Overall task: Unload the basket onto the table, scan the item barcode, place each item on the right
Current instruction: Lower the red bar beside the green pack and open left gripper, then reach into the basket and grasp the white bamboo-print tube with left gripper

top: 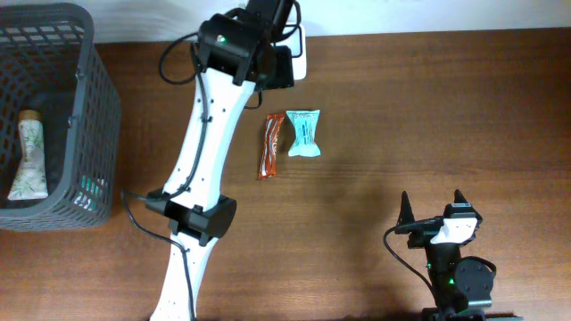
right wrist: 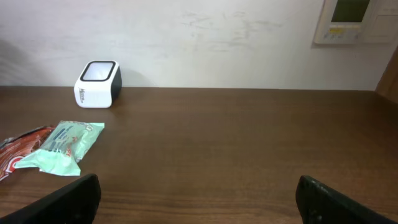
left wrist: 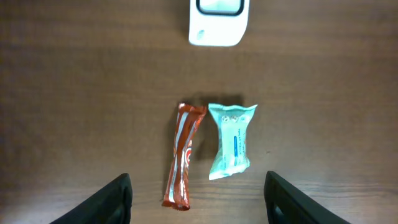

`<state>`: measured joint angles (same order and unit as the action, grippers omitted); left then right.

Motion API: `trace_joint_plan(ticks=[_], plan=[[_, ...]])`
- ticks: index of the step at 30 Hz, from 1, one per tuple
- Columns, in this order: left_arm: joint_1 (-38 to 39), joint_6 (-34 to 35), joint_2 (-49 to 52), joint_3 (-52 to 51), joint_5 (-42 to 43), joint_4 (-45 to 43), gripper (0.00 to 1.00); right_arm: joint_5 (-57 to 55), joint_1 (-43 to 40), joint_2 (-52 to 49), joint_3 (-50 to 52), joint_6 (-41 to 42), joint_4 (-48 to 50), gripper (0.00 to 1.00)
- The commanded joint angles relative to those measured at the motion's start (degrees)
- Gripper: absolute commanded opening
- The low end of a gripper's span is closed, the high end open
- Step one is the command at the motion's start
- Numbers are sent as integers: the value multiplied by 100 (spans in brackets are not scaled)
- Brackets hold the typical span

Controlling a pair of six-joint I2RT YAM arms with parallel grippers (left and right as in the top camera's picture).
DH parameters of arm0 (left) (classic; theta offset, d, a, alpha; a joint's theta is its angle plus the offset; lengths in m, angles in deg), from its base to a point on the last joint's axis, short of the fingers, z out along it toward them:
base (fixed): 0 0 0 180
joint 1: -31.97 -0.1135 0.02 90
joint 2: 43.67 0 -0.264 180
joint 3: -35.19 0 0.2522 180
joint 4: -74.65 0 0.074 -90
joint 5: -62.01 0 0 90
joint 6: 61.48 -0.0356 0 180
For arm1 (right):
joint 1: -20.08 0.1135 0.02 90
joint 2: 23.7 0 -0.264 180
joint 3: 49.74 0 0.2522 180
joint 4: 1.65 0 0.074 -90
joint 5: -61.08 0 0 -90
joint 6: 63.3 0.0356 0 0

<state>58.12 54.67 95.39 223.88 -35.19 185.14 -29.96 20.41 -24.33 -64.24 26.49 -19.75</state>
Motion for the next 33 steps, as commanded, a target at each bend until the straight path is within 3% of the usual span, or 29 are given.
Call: trace_joint_plan(ticks=[1, 7, 9, 15, 16, 21, 33], plan=[[-90, -409, -498, 426, 28, -2, 67, -70, -33, 42, 42, 26, -24, 99], [-898, -640, -1412, 431, -31, -2, 72, -72, -33, 42, 42, 26, -24, 99], [-1274, -656, -1582, 431, -26, -2, 79, -72, -33, 42, 42, 26, -24, 99], [-2415, -654, -1759, 431, -33, -4, 82, -72, -33, 42, 42, 26, -24, 99], [-2702, -654, -1759, 431, -33, -46, 87, -72, -33, 42, 42, 26, -24, 98], [-3670, -651, -1759, 431, -7, -125, 87, -72, -33, 42, 42, 26, -24, 99], [-4688, -654, -1753, 393, -9, -428, 86, -72, -31, 42, 42, 26, -24, 99]])
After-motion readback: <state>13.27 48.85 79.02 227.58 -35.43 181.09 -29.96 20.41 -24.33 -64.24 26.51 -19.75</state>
